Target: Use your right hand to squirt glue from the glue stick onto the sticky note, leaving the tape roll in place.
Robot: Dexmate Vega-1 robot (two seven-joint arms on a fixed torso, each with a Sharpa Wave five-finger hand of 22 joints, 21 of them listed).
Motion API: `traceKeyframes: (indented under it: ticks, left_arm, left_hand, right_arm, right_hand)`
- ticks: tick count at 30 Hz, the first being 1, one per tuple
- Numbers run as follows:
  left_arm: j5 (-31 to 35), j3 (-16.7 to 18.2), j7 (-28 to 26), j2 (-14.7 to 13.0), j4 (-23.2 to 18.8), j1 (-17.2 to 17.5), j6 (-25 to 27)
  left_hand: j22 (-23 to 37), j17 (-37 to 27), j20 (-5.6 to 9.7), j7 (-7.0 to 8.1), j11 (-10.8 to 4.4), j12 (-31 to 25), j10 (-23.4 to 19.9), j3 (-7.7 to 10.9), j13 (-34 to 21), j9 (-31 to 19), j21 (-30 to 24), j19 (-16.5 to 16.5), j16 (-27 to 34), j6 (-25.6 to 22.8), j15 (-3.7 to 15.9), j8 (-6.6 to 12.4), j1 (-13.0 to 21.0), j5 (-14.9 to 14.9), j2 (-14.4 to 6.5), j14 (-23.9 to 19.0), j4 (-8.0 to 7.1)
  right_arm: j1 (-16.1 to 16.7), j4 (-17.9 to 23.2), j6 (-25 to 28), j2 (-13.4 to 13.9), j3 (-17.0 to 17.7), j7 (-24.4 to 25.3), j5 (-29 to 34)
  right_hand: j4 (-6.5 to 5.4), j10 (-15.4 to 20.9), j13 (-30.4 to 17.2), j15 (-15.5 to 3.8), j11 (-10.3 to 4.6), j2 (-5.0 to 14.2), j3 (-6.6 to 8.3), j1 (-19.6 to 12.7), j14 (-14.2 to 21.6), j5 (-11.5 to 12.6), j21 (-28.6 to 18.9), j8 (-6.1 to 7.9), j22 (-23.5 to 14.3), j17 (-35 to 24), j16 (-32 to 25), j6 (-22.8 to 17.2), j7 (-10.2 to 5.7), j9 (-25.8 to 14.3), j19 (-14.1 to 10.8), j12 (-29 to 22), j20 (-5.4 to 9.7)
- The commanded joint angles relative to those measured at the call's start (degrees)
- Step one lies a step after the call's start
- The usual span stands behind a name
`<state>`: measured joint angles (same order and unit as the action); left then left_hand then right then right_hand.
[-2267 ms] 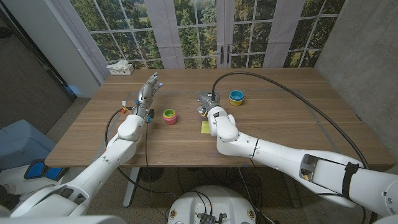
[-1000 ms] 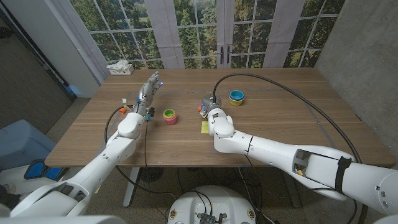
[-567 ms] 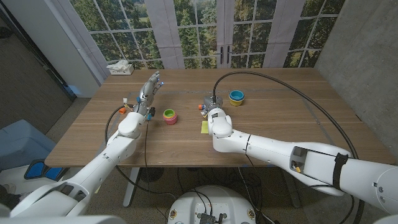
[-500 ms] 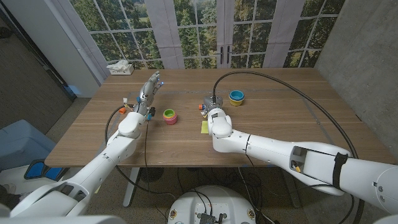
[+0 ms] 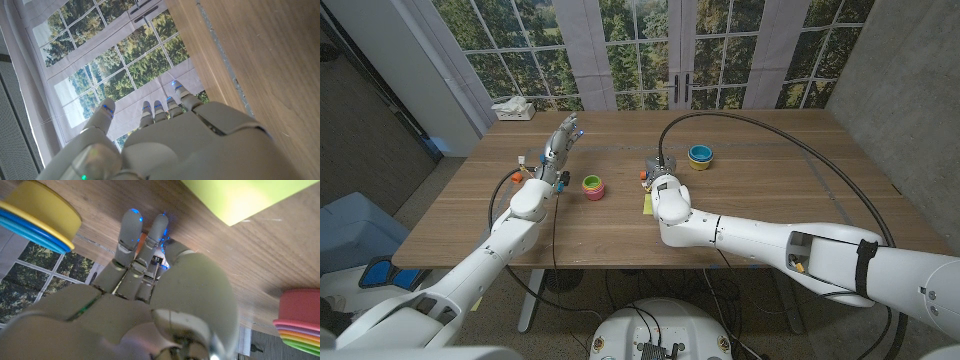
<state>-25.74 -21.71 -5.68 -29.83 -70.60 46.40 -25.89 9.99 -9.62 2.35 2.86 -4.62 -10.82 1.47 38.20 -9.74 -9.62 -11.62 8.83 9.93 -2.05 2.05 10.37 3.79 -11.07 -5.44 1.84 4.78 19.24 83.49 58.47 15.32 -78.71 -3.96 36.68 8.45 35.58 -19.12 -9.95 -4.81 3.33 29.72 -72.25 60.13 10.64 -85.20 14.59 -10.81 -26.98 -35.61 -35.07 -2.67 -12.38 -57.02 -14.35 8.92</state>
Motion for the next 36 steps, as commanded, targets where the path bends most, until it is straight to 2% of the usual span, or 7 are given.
traceKeyframes:
  ticks: [1, 8, 19, 24, 29, 33, 36]
  left_arm:
    - [0.13, -0.12, 0.28, -0.17, -0.22, -0.12, 0.33]
    - [0.18, -0.12, 0.23, -0.12, -0.09, -0.23, 0.32]
    - [-0.43, -0.06, 0.88, 0.3, 1.01, -0.46, -0.31]
    - [-1.06, 0.02, 1.49, 0.38, 1.3, -0.5, -0.39]
    - [-1.21, 0.05, 1.84, 0.41, 1.72, -0.68, -0.66]
    - [-1.37, 0.07, 2.01, 0.41, 1.77, -0.75, -0.62]
    - [-1.39, 0.03, 2.2, 0.38, 1.84, -0.82, -0.64]
  left_hand:
    - [0.13, 0.02, 1.35, 0.21, -0.3, 0.02, 0.13, 0.01, -0.3, -0.19, 0.11, 0.69, 0.1, -0.09, 2.69, -0.12, -0.34, 0.1, -1.47, 0.21, 0.36]
    - [0.13, 0.06, 1.41, 0.11, -0.25, 0.04, 0.19, -0.03, -0.3, -0.19, 0.12, 0.73, 0.08, -0.11, 2.63, -0.1, -0.23, 0.12, -1.35, 0.19, 0.6]
    - [0.11, 0.11, 1.4, 0.07, -0.19, 0.07, 0.29, -0.1, -0.29, -0.18, 0.13, 0.8, 0.05, -0.1, 2.58, -0.1, 0.08, 0.19, -1.19, 0.23, 1.12]
    - [0.11, 0.12, 1.37, 0.04, -0.24, 0.07, 0.29, -0.11, -0.29, -0.18, 0.14, 0.8, 0.04, -0.11, 2.53, -0.09, 0.18, 0.21, -1.18, 0.24, 1.26]
    - [0.11, 0.13, 1.3, 0.05, -0.2, 0.06, 0.29, -0.14, -0.29, -0.18, 0.16, 0.8, 0.04, -0.18, 2.48, -0.06, 0.31, 0.23, -1.16, 0.22, 1.46]
    - [0.11, 0.13, 1.27, 0.05, -0.34, 0.08, 0.35, -0.18, -0.29, -0.19, 0.18, 0.75, 0.04, -0.21, 2.51, -0.05, 0.36, 0.25, -1.1, 0.23, 1.58]
    - [0.11, 0.14, 1.2, 0.03, -0.25, 0.05, 0.29, -0.24, -0.29, -0.19, 0.22, 0.68, 0.03, -0.25, 2.51, -0.04, 0.43, 0.27, -1.02, 0.25, 1.74]
  right_arm:
    - [-2.3, -0.87, 2.08, -1.69, -2.05, -3.81, -2.37]
    - [-4.14, -1.54, 3.01, -2.77, -3.92, -5.76, -4.24]
    - [-4.72, -0.02, 2.06, -2.48, -4.61, -4.16, -6.29]
    - [-3.87, -0.05, -0.73, -1.84, -4.05, -2.38, -7.42]
    - [-2.2, -2.46, -3.48, -2.07, -4.06, 1.04, -6.89]
    - [-0.79, -2.57, -4.21, -1.58, -3.29, 4.17, -5.73]
    - [-0.77, -3.14, -3.79, -1.86, -3.13, 3.97, -5.4]
  right_hand:
    - [-0.25, -0.48, -0.03, -2.65, 0.12, 0.1, 0.04, 0.42, 1.2, 0.37, -0.43, -0.4, -0.07, -0.13, -0.22, 0.33, 0.29, -0.04, -0.56, 0.39, 3.72]
    - [0.47, -2.99, 0.41, -2.58, -0.28, 0.41, 0.2, 0.06, 2.39, 0.56, -0.65, -1.79, 0.12, -0.06, 0.23, 3.33, -0.19, 0.06, -1.09, 1.63, 3.77]
    - [-0.24, -3.52, 0.85, -2.14, -0.19, -0.55, -0.9, 2.37, 2.23, 0.17, -0.66, -2.07, 0.28, 0.1, 1.14, 4.05, 0.04, 0.09, -1.31, 1.91, 3.77]
    - [1.03, -1.48, 1.07, -3.01, -0.76, 0.18, -0.03, 0.54, 3.27, 0.41, -0.28, -1.77, 0.42, -0.36, 1.08, 3.33, -0.84, 0.08, -1.17, 1.15, 3.85]
    - [2.41, 3.95, 0.92, -3.18, -0.18, 1.1, 1.17, -4.07, 5.38, 0.71, 0.01, 1.49, 0.32, -1.04, 1.11, -5.71, -1.07, -0.2, -1.12, -1.04, 3.89]
    - [1.8, 10.91, -0.49, -2.84, 2.14, 1.18, 1.07, -6.68, 5.41, 0.57, 0.27, 3.88, 0.29, -1.61, 1.84, -13.7, 1.32, -0.29, -0.85, -4.28, 3.95]
    - [1.46, 15.15, -1.62, -2.48, 2.62, 1.55, 1.16, -7.04, 3.47, 0.44, 1.04, 5.02, 0.41, -2.23, 2.64, -17.87, 2.46, -0.28, -0.04, -6.22, 4.03]
